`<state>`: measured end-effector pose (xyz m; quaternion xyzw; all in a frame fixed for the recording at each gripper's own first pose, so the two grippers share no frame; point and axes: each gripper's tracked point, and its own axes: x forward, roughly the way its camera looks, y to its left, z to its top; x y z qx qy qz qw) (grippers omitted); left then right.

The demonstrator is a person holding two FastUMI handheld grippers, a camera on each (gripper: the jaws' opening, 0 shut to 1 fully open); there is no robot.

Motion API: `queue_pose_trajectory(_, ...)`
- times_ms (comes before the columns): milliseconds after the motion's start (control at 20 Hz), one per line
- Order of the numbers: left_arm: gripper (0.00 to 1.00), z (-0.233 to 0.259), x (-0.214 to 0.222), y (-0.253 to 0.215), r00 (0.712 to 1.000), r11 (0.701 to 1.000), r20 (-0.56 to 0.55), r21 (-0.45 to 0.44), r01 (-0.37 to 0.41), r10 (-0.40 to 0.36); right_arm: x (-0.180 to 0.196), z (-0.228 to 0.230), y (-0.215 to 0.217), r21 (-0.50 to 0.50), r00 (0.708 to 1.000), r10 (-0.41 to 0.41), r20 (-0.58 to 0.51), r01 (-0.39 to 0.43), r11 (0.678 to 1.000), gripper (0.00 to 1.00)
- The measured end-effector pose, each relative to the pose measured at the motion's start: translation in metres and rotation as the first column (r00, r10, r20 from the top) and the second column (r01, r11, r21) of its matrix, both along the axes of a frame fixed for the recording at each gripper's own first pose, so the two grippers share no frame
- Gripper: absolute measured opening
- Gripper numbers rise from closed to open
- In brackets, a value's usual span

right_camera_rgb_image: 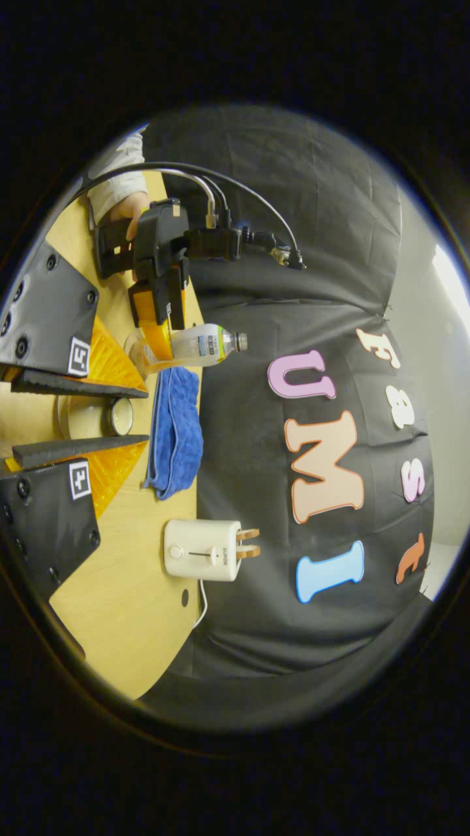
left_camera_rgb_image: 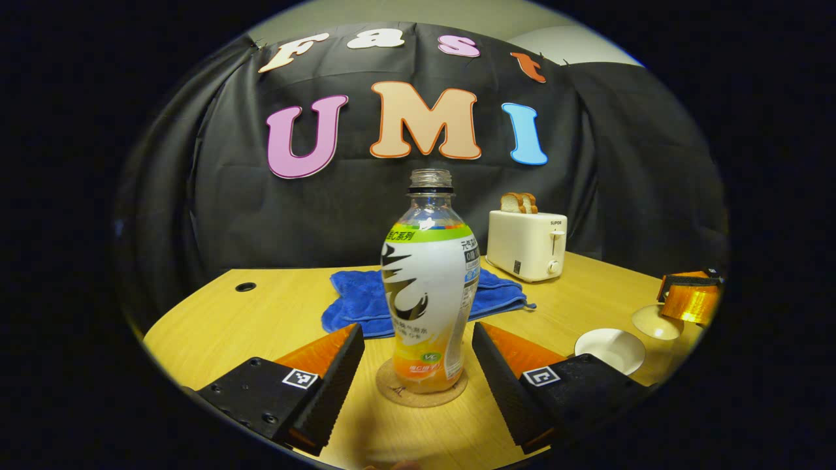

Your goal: Open the teacup lid with one hand, grasp the water bottle and pour water into the teacup with the other hand; after pouring, place the water bottle on the coaster and then close the teacup lid.

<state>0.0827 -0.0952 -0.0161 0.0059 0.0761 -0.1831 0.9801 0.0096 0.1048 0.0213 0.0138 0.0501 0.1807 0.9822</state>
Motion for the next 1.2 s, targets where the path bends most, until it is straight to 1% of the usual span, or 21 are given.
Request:
queue_pose_trajectory(100,0.96,0.012,-0.014,0.011,0.999,1.0,0.038,0.001,-0.025,0.025,0.004,-0.001,0.009,0.0,1.0,0.015,0.013,-0.015,1.0,0.32)
queue_pose_trajectory(250,0.97,0.025,-0.038,0.027,0.995,0.998,0.077,0.003,-0.057,0.057,0.012,-0.012,0.016,-0.015,1.0,0.02,0.003,-0.02,1.0,0.32)
queue_pose_trajectory(400,0.96,0.046,-0.058,0.04,0.984,0.995,0.143,-0.016,-0.101,0.102,0.018,-0.026,0.019,-0.028,1.0,0.015,-0.019,-0.016,0.999,0.32)
queue_pose_trajectory(650,0.96,0.06,-0.078,0.038,0.977,0.995,0.189,-0.017,-0.094,0.095,0.023,-0.047,0.019,-0.065,0.999,-0.009,-0.048,0.006,0.998,0.32)
queue_pose_trajectory(750,0.96,0.062,-0.082,0.038,0.976,0.995,0.196,-0.019,-0.096,0.098,0.025,-0.044,0.019,-0.061,0.999,-0.014,-0.033,0.012,0.998,0.32)
queue_pose_trajectory(850,0.96,0.059,-0.083,0.037,0.976,0.995,0.192,-0.019,-0.1,0.102,0.026,-0.047,0.02,-0.063,0.999,-0.016,-0.042,0.013,0.998,0.32)
queue_pose_trajectory(950,0.96,0.056,-0.087,0.037,0.976,0.994,0.191,-0.019,-0.107,0.108,0.023,-0.046,0.017,-0.066,0.999,-0.027,-0.044,0.024,0.998,0.36)
queue_pose_trajectory(1050,0.96,0.054,-0.09,0.04,0.971,0.992,0.204,-0.007,-0.126,0.125,0.02,-0.041,0.015,-0.053,0.999,-0.029,-0.019,0.028,0.998,0.55)
queue_pose_trajectory(1200,0.96,0.054,-0.095,0.045,0.96,0.986,0.228,0.004,-0.167,0.162,0.013,-0.029,0.003,-0.025,0.996,-0.077,0.042,0.078,0.997,0.82)
